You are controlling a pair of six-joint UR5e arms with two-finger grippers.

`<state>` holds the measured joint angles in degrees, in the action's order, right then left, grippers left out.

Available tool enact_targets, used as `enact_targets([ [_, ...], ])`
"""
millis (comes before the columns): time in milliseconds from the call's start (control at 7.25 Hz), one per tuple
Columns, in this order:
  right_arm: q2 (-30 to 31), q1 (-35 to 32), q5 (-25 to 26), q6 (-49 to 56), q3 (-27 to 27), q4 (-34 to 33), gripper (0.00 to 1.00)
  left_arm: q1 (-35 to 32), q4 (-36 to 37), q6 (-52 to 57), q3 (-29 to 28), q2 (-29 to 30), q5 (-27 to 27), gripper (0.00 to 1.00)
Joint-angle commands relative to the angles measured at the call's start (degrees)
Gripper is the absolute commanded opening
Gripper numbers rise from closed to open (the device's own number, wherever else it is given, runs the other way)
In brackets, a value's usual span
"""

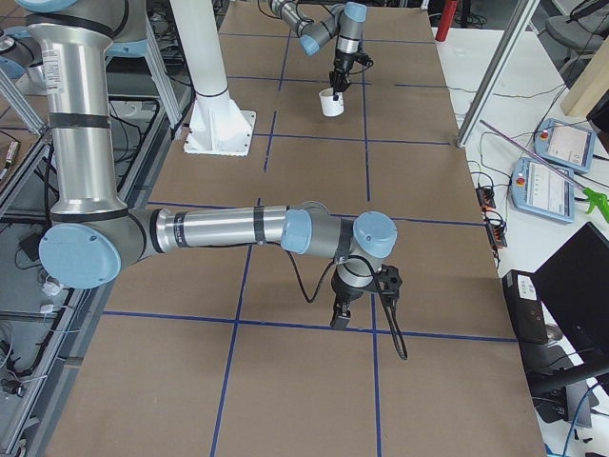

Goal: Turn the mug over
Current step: 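Lift the mug with the left gripper and carry it farther along the table, then rotate the mug upright with the left gripper and lower it to the table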

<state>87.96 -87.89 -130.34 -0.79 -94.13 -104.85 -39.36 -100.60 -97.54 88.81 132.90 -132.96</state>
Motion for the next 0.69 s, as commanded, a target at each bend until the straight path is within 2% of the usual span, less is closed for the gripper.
enact_targets([
  [0, 0.02, 0.00, 0.00, 0.00, 0.00, 0.00, 1.00, 3.66, 10.85, -0.45, -5.71, 9.87, 2.00, 0.00],
  [138, 0.02, 0.00, 0.00, 0.00, 0.00, 0.00, 1.00, 5.15, 10.78, -0.72, -10.10, 12.27, 2.53, 0.00],
  [552, 0.02, 0.00, 0.00, 0.00, 0.00, 0.00, 1.00, 6.13, 10.52, -0.72, -13.13, 13.52, 3.94, 0.00],
])
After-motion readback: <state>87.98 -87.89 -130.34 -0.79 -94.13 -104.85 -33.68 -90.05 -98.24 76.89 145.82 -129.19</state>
